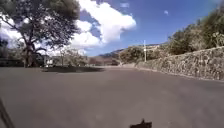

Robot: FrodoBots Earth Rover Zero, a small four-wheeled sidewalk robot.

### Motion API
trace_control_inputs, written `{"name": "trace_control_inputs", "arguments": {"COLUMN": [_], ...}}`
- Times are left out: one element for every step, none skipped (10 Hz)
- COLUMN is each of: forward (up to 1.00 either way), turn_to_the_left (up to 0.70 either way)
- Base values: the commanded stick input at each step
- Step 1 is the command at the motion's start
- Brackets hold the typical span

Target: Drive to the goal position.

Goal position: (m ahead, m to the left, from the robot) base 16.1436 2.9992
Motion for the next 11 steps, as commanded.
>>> {"name": "trace_control_inputs", "arguments": {"forward": [0.50, 0.50, 0.50, 0.50, 0.50, 0.50, 0.50, 0.50, 0.50, 0.50, 0.50], "turn_to_the_left": [0.00, 0.00, 0.00, 0.00, 0.00, 0.00, 0.00, 0.00, 0.00, 0.00, 0.00]}}
